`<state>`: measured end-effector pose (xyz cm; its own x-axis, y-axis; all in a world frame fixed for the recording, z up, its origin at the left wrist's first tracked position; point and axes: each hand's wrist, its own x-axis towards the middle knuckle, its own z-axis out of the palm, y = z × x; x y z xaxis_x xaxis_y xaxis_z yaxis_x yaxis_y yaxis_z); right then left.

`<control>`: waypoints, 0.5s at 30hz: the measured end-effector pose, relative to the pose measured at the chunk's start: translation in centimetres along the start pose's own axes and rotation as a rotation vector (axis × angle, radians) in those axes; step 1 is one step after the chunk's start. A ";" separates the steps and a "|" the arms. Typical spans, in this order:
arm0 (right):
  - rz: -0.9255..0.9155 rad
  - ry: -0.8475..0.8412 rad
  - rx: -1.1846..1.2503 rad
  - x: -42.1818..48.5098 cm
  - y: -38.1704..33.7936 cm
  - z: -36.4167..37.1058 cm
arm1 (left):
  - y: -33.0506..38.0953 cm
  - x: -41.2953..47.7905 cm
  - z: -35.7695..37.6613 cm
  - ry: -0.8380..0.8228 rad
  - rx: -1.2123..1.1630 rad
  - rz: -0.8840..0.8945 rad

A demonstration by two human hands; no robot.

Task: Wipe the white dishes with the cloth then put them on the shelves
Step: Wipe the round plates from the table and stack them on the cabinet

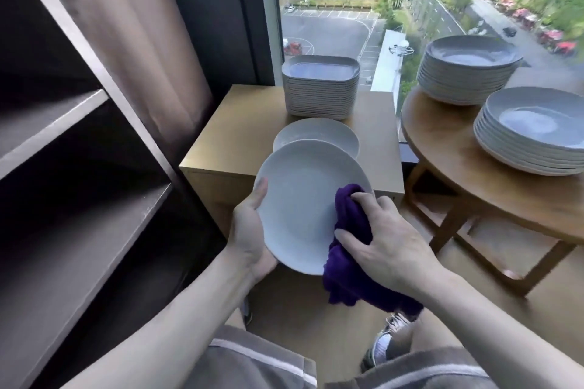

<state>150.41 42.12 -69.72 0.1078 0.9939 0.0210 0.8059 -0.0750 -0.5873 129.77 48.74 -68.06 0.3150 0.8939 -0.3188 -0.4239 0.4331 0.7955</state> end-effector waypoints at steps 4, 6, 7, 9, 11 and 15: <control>-0.039 -0.097 -0.187 -0.8 -0.2 0.4 | -1.5 -0.2 -0.6 0.008 -0.004 -0.038; -0.052 -0.155 -0.240 -1.0 0.0 0.7 | -2.0 -0.3 -0.6 0.005 -0.007 -0.090; -0.057 -0.179 -0.256 -0.9 0.1 0.8 | -2.2 -0.3 -0.6 0.000 0.002 -0.111; -0.055 -0.188 -0.242 -0.7 0.4 0.6 | -2.3 -0.2 -0.5 -0.015 0.024 -0.135; -0.033 -0.170 -0.194 -0.4 0.6 0.3 | -1.8 -0.1 -0.8 -0.028 0.039 -0.118; 0.030 -0.036 -0.104 0.1 0.7 -0.5 | -0.7 -0.2 -1.0 -0.052 0.160 -0.084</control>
<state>151.30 42.15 -69.72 0.1131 0.9933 -0.0252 0.8590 -0.1105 -0.4999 129.14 48.37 -69.05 0.3890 0.8462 -0.3642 -0.2545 0.4786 0.8403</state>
